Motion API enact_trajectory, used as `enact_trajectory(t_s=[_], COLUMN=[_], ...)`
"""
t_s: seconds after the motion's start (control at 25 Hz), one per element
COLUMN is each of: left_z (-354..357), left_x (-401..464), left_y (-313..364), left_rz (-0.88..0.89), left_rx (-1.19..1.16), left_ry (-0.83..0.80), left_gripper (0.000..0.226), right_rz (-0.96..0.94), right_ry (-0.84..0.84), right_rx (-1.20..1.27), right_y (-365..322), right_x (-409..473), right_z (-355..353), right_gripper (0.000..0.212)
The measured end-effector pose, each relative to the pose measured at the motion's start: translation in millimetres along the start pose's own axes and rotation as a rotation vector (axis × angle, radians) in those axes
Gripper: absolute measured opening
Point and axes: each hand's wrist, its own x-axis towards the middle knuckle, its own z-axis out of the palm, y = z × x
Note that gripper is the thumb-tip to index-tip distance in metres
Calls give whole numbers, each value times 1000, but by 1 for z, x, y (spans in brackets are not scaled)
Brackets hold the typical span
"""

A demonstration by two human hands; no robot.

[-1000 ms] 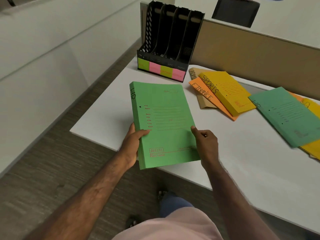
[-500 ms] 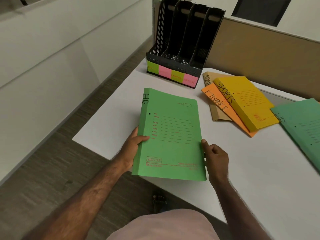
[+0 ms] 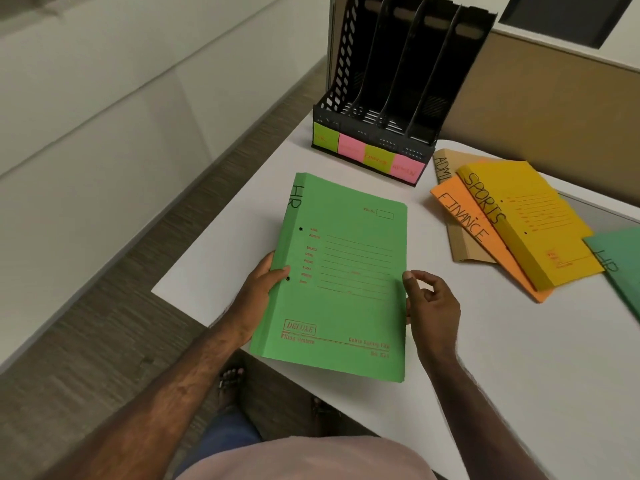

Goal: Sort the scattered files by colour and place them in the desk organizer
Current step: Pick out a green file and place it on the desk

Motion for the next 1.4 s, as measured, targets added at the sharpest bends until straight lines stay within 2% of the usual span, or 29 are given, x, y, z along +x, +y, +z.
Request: enact_trajectory(t_s=[0.24,0.36,0.52,0.8,0.88,1.12,1.4], left_z=[-61,-97,-143,-213,-224,-239,-235], left_x=[25,43,72,116,125,148,157], left_y=[12,20,28,22,17,14,27], left_rz=[59,92,152,197,218,232,283], left_rx=[262,304,353,496,496,644,795], left_ry=[13,-21,-97,-94,-76,-127,-154], left_gripper=[29,23,28,33,30,49,44], right_rz=[28,86,138,145,153,208,184], right_ry=[31,25,1,83,111,133,124], right_rx=[-31,3,28,-3,-24,-91,-217], right_y=[-15,-26,-40,-52,-54,-58,-57], right_x=[-14,-28,-46,-64,-66,-68,-69], right_z=[59,92,134,198,214,244,255], right_gripper=[33,30,31,31,37,54,47])
